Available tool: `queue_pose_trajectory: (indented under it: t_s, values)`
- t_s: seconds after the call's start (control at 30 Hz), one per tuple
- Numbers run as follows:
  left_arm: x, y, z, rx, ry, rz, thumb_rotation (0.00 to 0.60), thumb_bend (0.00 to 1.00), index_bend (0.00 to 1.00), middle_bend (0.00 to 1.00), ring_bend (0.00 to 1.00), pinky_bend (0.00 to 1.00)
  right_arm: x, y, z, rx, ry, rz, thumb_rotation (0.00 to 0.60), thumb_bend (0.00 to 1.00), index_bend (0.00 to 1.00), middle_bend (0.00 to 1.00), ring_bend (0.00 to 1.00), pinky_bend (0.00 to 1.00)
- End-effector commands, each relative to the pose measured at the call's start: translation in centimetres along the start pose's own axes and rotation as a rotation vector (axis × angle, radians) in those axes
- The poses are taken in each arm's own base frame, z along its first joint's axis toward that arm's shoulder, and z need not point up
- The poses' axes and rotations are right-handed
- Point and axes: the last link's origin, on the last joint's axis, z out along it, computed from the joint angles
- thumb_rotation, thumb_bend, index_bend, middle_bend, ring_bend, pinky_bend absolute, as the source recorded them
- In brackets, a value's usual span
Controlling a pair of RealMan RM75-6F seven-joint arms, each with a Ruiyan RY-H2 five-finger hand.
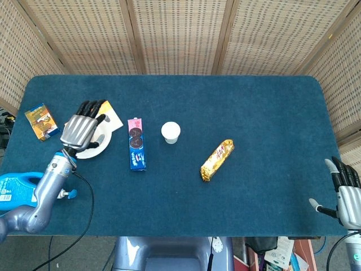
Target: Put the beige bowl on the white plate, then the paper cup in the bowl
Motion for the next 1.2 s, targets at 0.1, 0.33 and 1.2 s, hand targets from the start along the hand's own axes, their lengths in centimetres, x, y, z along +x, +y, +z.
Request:
queue_pose_trajectory:
  t_s: [0.1, 0.33, 1.2]
  values:
    - [-1.0, 3.4, 2.0, -0.050, -0.020, 0.036, 0.600, 0.36, 0.36, 0.00, 0.00, 0.00, 0.0, 0.2, 0.1, -0.006, -0.004, 0.007, 0.600, 0.14, 0.00, 0.00, 0.00, 0.00]
    - [-2.2, 6.7, 4.4, -0.067, -0.047, 0.064, 0.600, 0.35, 0.37, 0.00, 0.00, 0.00, -0.2, 0.6, 0.4, -0.012, -0.020, 0.020, 0.600, 0.14, 0.00, 0.00, 0.00, 0.00]
    - [-5.0, 14.9, 10.2, -0.118, -0.111, 0.131, 0.600, 0.27, 0.41, 0.00, 0.00, 0.00, -0.6, 2.3, 1.2, -0.063, -0.047, 0.073, 0.600, 0.14, 0.00, 0.00, 0.00, 0.00]
